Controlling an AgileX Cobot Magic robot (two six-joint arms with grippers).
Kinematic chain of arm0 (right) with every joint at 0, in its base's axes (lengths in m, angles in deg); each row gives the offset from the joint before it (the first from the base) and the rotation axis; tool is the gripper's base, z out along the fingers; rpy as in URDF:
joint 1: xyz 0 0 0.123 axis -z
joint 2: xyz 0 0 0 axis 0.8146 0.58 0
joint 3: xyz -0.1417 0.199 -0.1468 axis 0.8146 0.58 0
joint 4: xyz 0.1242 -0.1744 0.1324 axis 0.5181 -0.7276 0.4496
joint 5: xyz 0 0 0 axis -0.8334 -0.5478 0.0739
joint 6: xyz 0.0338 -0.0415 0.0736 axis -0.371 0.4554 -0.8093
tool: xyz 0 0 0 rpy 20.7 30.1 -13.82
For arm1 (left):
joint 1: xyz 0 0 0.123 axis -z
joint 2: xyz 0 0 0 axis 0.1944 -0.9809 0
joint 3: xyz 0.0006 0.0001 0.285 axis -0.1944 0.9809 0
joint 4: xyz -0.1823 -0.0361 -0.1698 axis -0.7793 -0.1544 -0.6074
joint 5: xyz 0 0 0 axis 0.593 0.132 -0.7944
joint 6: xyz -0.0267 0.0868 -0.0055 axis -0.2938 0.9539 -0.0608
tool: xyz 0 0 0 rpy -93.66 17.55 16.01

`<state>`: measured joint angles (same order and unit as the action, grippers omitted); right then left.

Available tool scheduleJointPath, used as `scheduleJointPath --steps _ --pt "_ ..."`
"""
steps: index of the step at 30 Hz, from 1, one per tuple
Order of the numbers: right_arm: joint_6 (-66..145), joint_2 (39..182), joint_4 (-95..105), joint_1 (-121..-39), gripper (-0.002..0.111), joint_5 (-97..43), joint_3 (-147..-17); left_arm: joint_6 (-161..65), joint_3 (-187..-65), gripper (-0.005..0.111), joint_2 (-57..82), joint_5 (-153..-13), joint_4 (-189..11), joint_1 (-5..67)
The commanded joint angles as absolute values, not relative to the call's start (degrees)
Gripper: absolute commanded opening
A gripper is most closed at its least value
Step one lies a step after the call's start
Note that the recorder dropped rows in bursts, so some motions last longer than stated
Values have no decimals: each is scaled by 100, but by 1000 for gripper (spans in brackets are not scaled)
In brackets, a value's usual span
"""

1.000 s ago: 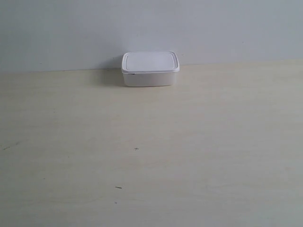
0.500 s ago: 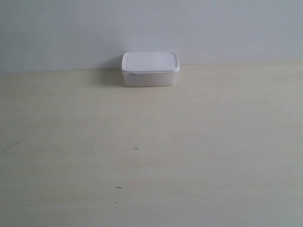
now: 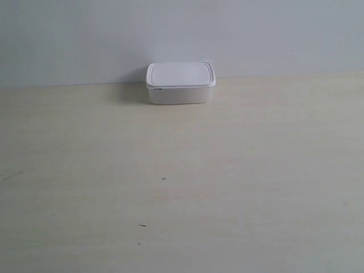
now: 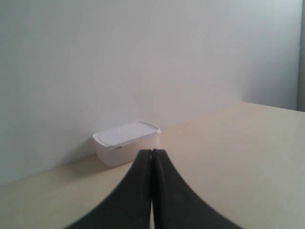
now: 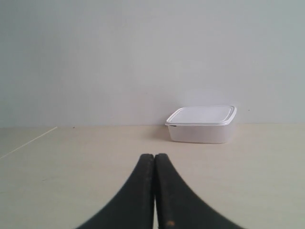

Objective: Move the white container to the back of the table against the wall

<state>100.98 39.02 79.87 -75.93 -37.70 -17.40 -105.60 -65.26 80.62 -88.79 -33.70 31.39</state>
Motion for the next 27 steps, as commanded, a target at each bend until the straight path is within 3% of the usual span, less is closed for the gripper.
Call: scheduleJointPath --steps 1,4,9,13,20,27 --pt "10094 3879 7943 -7590 0 -3775 -1707 -10623 -6527 0 8233 -8831 -3295 3143" --pt "10094 3879 7943 -7590 0 -3802 -1707 -10848 -6527 0 8233 -8811 -3298 2754" --pt "10094 3879 7943 -7590 0 -3802 -1707 -13195 -6527 0 8233 -8647 -3298 1602" --pt "10094 3879 7943 -7590 0 -3802 -1707 -14398 -6527 0 8233 -9213 -3298 1577" --pt "10094 3879 7943 -7590 0 -3760 -1707 -14458 -6527 0 8233 -10596 -3496 1577" --pt "10094 3879 7943 -7590 0 -3760 -1707 -11867 -6527 0 8233 -10080 -5652 1577"
